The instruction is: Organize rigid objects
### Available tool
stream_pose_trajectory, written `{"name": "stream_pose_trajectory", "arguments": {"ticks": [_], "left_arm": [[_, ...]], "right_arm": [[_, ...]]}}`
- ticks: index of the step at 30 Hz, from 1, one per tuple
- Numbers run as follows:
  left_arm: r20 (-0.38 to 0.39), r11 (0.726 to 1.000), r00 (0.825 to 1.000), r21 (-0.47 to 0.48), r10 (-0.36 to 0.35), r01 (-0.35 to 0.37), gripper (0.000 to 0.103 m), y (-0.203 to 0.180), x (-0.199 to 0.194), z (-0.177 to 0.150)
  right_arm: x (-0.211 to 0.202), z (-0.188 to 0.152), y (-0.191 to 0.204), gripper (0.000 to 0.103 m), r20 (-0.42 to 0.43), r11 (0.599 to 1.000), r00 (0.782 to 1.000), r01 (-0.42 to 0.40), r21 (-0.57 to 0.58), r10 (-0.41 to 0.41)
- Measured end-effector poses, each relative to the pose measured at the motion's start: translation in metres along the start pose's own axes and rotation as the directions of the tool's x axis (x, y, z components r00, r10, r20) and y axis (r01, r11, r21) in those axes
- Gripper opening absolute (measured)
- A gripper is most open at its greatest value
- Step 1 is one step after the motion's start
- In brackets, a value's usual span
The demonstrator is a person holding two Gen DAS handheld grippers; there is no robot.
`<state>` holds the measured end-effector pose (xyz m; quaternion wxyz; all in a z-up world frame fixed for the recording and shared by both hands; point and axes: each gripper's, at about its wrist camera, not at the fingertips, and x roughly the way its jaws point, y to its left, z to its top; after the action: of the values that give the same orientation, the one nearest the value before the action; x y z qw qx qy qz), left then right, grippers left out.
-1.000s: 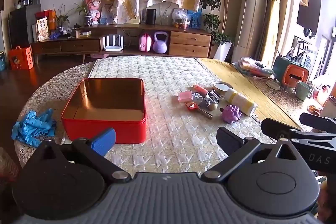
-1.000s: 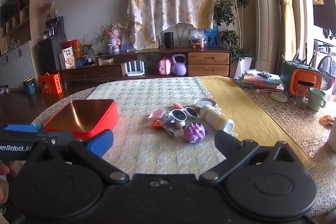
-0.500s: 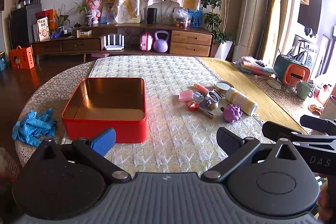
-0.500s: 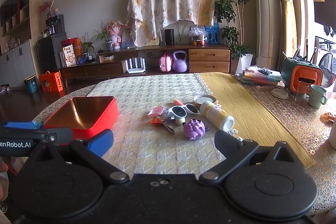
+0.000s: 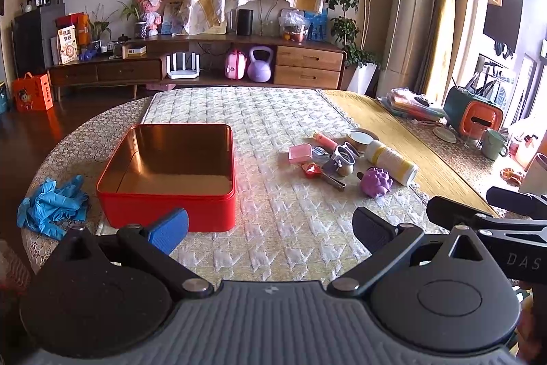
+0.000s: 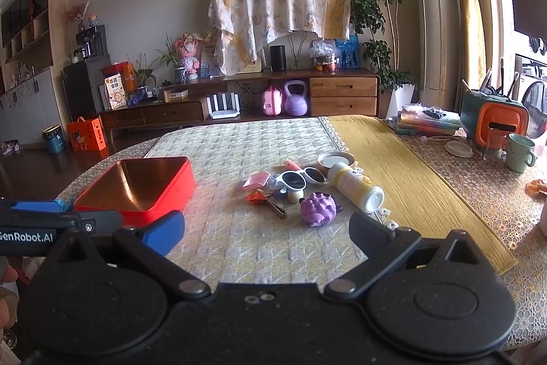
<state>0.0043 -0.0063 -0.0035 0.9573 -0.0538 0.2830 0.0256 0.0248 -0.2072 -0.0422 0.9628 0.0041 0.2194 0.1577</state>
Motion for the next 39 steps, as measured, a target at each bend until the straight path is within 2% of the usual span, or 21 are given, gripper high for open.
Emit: {"name": "stream_pose_trajectory", "arguments": {"ticks": [12, 20, 25, 35, 39], "left_arm": [[-0.019, 1.0, 1.0, -0.002, -0.006, 0.006, 0.103, 0.001, 0.008, -0.001], [-0.053, 1.0, 0.999, 0.015, -0.01, 0.011, 0.103, -0.004, 0.026, 0.004], [-0.072, 0.998, 0.997, 0.054, -0.018, 0.022, 0.103, -0.011, 0.044, 0.012], [-0.112, 0.993, 0.989, 0.065, -0.093, 0.101, 0.103, -0.033, 0.092, 0.029], [-0.125, 0.994, 0.99, 0.076, -0.07, 0.08, 0.103, -0.042, 0.115, 0.036]], "right_arm": [[0.002, -0.002, -0.001, 0.103, -0.006, 1.0, 1.0, -0.003, 0.005, 0.003], [0.018, -0.001, -0.017, 0.102, -0.019, 1.0, 1.0, 0.003, 0.028, -0.003], [0.032, 0.002, -0.034, 0.102, -0.034, 1.0, 0.999, 0.009, 0.027, -0.008], [0.065, 0.003, -0.085, 0.1, -0.101, 0.997, 0.993, 0.061, 0.047, -0.056], [0.075, 0.003, -0.091, 0.1, -0.12, 0.999, 0.992, 0.038, 0.035, -0.034]]}}
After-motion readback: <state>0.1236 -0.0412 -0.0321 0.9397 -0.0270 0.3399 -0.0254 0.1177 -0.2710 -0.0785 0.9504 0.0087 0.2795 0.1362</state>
